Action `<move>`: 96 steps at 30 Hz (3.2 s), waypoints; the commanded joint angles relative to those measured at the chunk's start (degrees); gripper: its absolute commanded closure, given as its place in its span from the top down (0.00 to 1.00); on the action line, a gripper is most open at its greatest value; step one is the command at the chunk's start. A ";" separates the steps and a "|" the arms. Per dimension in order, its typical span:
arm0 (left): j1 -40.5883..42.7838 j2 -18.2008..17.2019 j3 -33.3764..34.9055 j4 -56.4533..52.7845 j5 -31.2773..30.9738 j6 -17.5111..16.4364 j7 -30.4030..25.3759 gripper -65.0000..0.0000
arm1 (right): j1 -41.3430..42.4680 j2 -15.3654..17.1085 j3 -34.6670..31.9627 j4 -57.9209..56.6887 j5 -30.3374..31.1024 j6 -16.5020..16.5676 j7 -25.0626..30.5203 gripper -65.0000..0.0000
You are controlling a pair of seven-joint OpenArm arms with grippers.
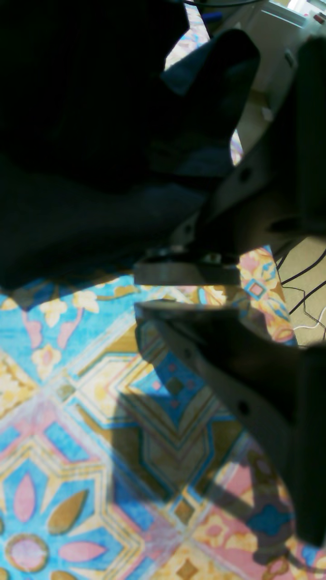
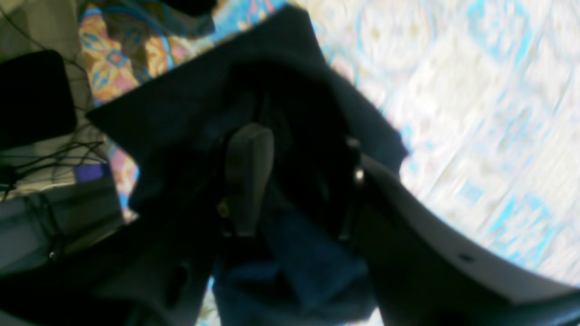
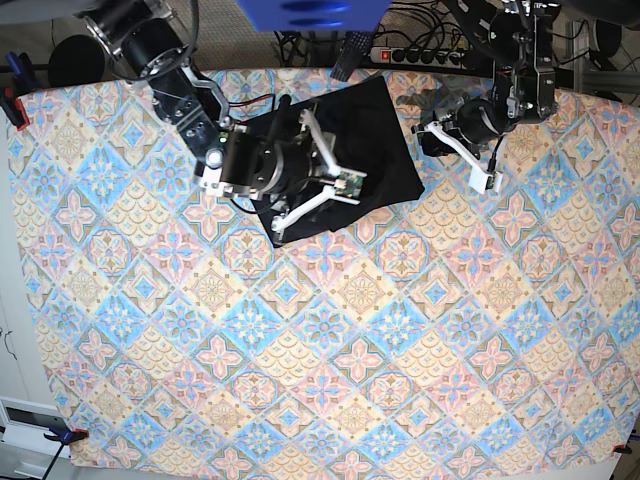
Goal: Fold the T-shirt properly
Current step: 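Fold the grasped end over the strip toward the left gripper, then release the right gripper and move the left gripper onto the bundle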
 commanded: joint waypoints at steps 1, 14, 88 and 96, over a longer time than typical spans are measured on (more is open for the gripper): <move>-0.19 -0.55 -0.13 0.98 -0.66 -0.33 -0.44 0.08 | 0.76 0.27 3.06 1.08 -0.17 -0.38 2.06 0.36; -0.28 -0.55 -0.22 0.98 -0.84 -0.50 -0.44 0.08 | -0.47 5.99 15.46 1.08 11.52 -0.38 1.26 0.37; 0.07 -2.22 0.13 12.84 -1.10 -0.85 -0.44 0.09 | -4.16 20.85 -14.52 2.84 7.21 -0.38 0.38 0.30; 2.18 -1.96 0.13 19.26 -5.67 -3.49 -0.18 0.13 | -4.34 20.76 -12.15 2.75 7.04 -0.38 0.47 0.30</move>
